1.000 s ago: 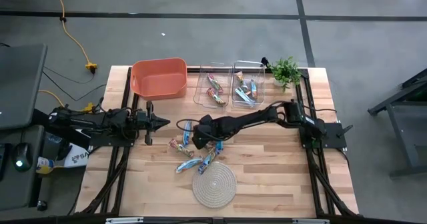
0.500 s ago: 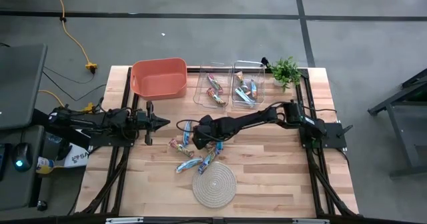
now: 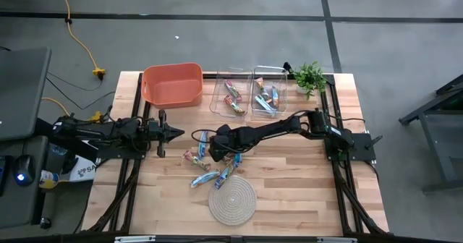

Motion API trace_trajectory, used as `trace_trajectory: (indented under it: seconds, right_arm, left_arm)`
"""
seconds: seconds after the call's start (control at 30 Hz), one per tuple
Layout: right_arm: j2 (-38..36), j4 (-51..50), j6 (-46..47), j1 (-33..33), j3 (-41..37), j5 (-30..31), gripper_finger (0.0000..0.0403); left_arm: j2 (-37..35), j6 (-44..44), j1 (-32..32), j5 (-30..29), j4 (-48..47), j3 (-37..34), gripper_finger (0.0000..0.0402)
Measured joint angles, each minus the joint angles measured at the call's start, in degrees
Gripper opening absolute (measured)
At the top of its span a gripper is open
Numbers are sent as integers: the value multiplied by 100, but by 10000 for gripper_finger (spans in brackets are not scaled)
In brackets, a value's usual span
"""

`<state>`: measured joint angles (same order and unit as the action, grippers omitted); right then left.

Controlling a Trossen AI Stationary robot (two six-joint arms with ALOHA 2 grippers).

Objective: Pick and place Granola Bars by type
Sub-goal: Put the red granola bar into the left transparent bin

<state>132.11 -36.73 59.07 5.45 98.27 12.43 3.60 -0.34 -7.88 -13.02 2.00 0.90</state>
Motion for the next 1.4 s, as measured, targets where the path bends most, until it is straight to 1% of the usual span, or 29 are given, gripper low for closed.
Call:
trace_trajectory:
  seconds: [0.53, 0.63, 0.77, 1.07, 1.4]
  right_arm:
    - [-92, 46, -85, 4, -11, -74, 130]
    - [-177, 58, -121, 15, -22, -21, 125]
    - [-256, 178, -271, 22, -31, -147, 121]
    - [-286, 391, -432, 57, -27, -30, 105]
    - [-563, 755, -768, 60, -18, -446, 90]
  left_arm:
    - [1, 0, 0, -1, 0, 0, 0]
    - [0, 0, -1, -2, 2, 0, 0]
    - [2, 0, 0, 0, 1, -1, 0]
    - [0, 0, 0, 0, 0, 0, 0]
    - [2, -2, -2, 2, 2, 0, 0]
